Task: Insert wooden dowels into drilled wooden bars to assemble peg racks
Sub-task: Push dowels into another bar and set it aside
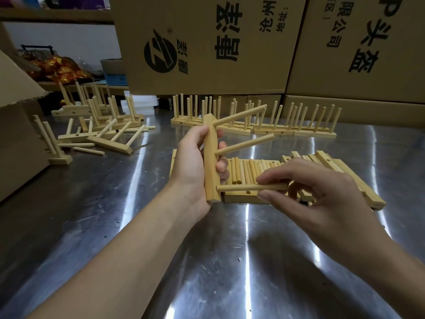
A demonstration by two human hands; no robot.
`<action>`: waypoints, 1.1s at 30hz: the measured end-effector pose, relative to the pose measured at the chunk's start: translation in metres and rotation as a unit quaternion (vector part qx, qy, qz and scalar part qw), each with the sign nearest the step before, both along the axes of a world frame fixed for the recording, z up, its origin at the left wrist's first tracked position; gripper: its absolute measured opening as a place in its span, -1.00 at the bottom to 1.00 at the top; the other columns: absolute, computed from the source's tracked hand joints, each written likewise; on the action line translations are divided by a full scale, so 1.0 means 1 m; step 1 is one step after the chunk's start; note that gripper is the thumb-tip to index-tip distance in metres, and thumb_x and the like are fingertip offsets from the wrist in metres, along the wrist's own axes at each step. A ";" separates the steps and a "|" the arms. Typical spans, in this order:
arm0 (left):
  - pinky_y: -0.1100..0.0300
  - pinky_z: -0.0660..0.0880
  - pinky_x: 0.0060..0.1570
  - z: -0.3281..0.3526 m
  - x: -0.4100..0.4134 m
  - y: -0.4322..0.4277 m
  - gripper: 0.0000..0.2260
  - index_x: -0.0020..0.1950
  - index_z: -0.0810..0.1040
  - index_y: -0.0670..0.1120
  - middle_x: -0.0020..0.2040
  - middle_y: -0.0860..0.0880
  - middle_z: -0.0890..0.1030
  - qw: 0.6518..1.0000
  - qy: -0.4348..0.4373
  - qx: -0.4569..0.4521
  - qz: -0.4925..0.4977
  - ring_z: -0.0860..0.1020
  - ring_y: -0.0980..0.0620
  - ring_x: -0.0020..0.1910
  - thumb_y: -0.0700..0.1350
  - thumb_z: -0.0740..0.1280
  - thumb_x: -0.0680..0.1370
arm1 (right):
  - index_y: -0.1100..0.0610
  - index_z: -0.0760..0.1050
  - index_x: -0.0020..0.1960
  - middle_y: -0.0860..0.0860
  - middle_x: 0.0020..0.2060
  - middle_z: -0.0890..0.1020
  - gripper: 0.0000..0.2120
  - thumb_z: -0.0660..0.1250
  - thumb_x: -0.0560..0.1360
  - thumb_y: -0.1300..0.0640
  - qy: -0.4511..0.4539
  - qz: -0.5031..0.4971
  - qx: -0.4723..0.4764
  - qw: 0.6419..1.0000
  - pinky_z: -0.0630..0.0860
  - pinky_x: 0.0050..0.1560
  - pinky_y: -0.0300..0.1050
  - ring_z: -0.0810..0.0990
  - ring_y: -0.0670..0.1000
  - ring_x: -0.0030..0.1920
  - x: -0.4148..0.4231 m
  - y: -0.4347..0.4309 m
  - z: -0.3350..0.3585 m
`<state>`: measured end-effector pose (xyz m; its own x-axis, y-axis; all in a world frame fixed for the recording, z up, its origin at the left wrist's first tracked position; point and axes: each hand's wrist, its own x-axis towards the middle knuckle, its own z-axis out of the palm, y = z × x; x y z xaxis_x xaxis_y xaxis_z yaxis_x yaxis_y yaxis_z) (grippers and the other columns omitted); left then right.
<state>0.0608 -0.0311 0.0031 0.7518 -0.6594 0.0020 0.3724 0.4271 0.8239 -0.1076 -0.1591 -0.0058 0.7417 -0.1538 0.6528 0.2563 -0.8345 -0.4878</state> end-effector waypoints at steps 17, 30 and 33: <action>0.23 0.38 -0.45 -0.003 -0.004 -0.002 -0.70 0.07 0.65 -0.09 -0.29 0.01 0.51 1.000 0.013 -0.004 -0.012 0.41 0.09 -0.47 0.10 0.25 0.68 | -0.01 0.78 0.09 0.03 -0.09 0.78 -0.78 0.54 0.45 0.04 0.037 0.087 0.290 0.952 0.59 -0.11 -0.33 0.71 -0.11 -0.11 0.006 0.008 -0.008; 0.25 0.38 -0.46 -0.005 -0.009 -0.004 -0.71 0.04 0.62 -0.09 -0.27 0.00 0.54 1.000 -0.006 0.015 -0.023 0.41 0.09 -0.47 0.09 0.24 0.69 | -0.09 0.71 0.04 -0.09 -0.13 0.73 -0.93 0.52 0.57 0.05 0.101 0.017 0.137 0.985 0.61 -0.14 -0.20 0.70 -0.03 -0.10 0.001 0.007 -0.008; 0.25 0.38 -0.43 -0.004 -0.013 -0.005 -0.70 0.07 0.60 -0.09 -0.25 0.00 0.53 0.999 -0.027 0.014 -0.043 0.39 0.10 -0.46 0.10 0.21 0.71 | -0.15 0.55 0.07 -0.13 -0.17 0.64 -0.96 0.32 0.66 -0.05 0.152 0.010 0.027 0.988 0.49 -0.27 -0.21 0.60 0.00 -0.17 -0.001 0.013 -0.012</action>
